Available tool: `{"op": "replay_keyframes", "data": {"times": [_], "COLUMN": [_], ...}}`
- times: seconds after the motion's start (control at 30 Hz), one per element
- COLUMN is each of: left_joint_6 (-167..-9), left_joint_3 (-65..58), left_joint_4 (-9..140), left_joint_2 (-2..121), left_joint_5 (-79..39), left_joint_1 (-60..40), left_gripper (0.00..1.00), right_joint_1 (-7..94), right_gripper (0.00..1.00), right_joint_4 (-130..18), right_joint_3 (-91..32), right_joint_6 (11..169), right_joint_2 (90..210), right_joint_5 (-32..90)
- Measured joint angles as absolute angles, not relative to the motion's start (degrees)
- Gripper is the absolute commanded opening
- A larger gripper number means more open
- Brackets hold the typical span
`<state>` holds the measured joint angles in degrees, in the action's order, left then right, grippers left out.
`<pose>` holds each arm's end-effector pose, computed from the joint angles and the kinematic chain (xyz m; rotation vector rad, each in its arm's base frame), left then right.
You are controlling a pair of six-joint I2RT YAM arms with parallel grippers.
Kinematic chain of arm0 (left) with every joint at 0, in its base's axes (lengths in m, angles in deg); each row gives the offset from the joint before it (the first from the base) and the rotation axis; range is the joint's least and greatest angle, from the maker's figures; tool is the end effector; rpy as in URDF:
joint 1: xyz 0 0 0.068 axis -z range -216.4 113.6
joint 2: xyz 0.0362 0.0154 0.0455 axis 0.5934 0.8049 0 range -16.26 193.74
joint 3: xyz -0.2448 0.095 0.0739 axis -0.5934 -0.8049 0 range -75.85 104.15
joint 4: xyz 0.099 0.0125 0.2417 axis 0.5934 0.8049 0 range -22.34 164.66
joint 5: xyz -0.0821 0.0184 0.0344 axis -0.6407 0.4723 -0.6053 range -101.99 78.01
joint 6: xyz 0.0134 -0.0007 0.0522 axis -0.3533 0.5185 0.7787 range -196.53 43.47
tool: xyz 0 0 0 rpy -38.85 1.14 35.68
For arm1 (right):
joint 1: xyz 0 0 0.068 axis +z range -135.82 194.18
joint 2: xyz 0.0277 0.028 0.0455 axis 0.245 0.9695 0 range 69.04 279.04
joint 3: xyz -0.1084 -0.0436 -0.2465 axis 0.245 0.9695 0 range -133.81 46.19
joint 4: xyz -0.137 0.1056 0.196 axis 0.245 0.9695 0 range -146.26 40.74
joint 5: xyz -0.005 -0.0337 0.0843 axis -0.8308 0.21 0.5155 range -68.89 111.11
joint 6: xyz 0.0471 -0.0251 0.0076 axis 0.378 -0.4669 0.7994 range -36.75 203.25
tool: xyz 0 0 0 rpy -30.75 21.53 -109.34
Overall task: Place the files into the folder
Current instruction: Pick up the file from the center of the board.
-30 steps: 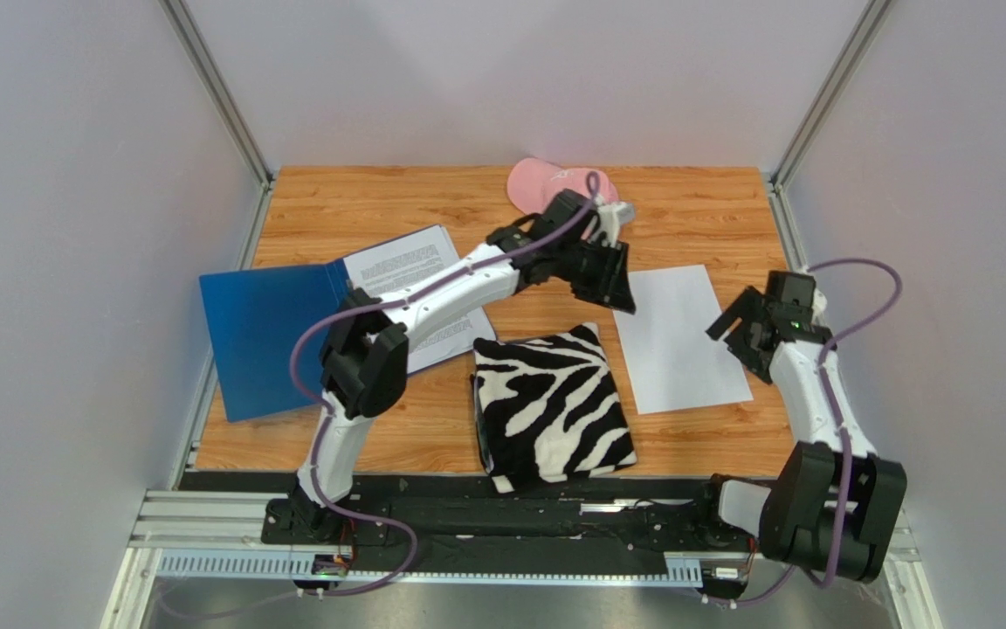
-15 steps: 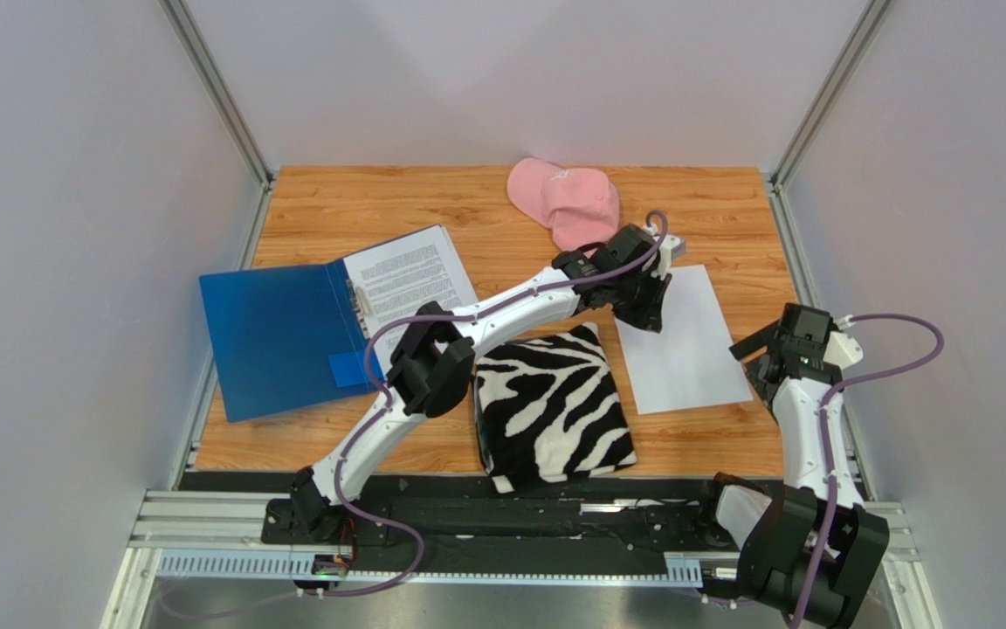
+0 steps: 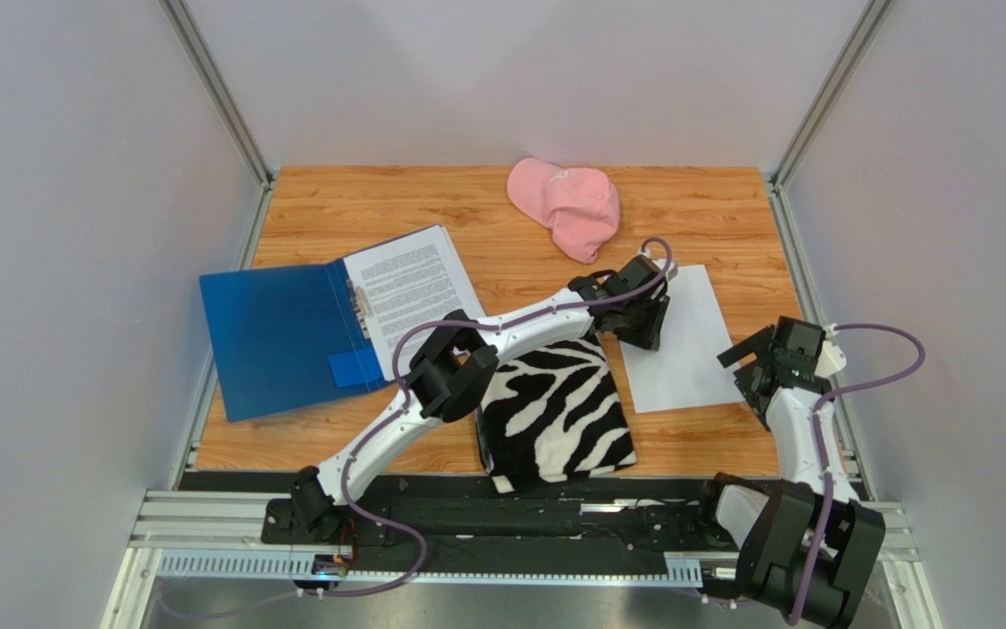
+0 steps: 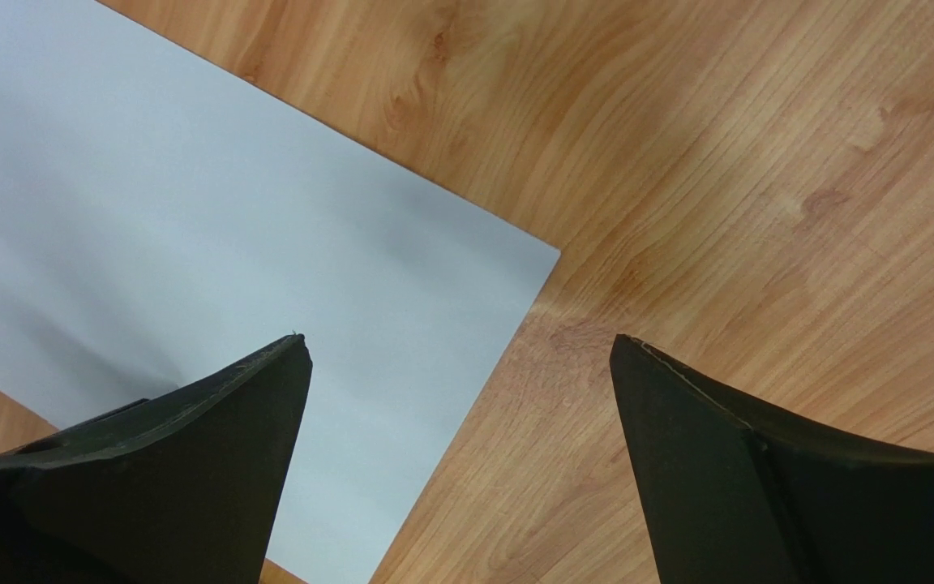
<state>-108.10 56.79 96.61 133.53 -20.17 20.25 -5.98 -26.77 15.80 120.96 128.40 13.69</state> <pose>0.3122 -0.4836 0.1527 0.6271 2.4796 -0.8482 0.1731 -0.0684 0.1813 1.2887 2.2335 -0.0541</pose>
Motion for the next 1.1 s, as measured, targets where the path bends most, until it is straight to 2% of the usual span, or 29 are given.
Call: {"op": "replay_keyframes", "data": {"times": [0.1, 0.37, 0.6, 1.1], "left_joint_6": [-108.9, -109.0, -109.2, -112.3], "left_joint_3": [55.1, 52.5, 51.4, 52.0], "left_joint_4": [95.1, 94.1, 94.6, 96.9], "left_joint_2": [132.2, 130.7, 129.9, 129.9], "left_joint_5": [-18.9, -16.3, -16.9, -21.2], "left_joint_1": [20.5, 21.0, 21.0, 20.9], "left_gripper": [0.57, 0.53, 0.53, 0.52], "right_joint_1": [-6.0, -7.4, -14.3, -14.9], "right_gripper": [0.99, 1.0, 0.97, 0.92], "right_joint_4": [-26.7, -27.1, -31.4, -42.8], "right_joint_3": [15.5, 14.1, 16.0, 17.9], "right_joint_6": [120.8, 120.2, 117.4, 116.4], "right_joint_2": [126.2, 126.5, 135.5, 139.1], "right_joint_5": [14.5, 15.9, 26.8, 40.6]}}
